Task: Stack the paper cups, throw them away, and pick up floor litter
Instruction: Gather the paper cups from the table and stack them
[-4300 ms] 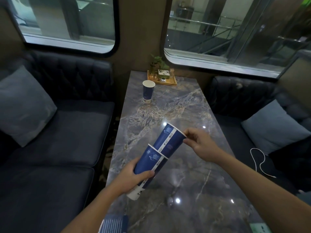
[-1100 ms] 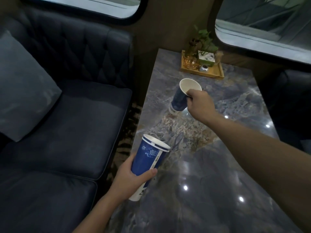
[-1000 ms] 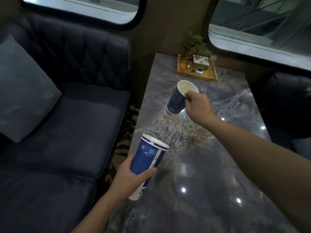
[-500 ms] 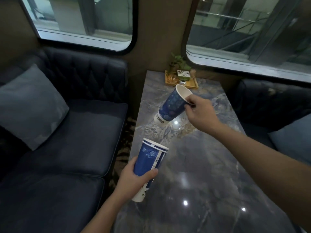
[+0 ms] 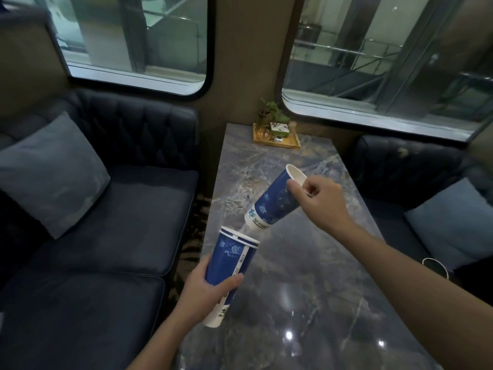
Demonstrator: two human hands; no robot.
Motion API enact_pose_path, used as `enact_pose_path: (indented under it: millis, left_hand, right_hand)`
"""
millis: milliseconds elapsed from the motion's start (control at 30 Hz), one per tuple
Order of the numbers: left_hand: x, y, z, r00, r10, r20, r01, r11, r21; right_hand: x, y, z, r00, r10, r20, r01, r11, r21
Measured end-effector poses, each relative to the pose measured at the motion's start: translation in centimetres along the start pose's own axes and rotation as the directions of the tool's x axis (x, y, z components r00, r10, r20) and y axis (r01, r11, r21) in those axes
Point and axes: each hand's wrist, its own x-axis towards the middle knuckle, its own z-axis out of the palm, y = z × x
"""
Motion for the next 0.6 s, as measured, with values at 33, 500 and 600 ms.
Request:
enact_pose_path:
  millis: [33, 500, 600]
  left_hand:
    - [-0.3, 0.0, 0.0, 1.0, 0.007, 0.004, -0.007, 1.0, 0.004]
    - [-2.6, -0.3, -0.7, 0.999, 0.031, 0.044, -0.031, 0.999, 0.018]
    - [-3.1, -0.3, -0.9, 0.997, 0.042, 0.061, -0.043, 0.999, 0.019]
  right_hand:
    - [-0.4, -0.1, -0.1, 1.0, 0.006, 0.008, -0.006, 1.0, 0.008]
    - [-3.3, -1.0, -1.5, 0.999, 0.028, 0.033, -0.036, 0.965, 0.26]
    - [-3.6, -1.5, -1.7, 0.999, 0.023, 0.032, -0.032, 0.948, 0.318]
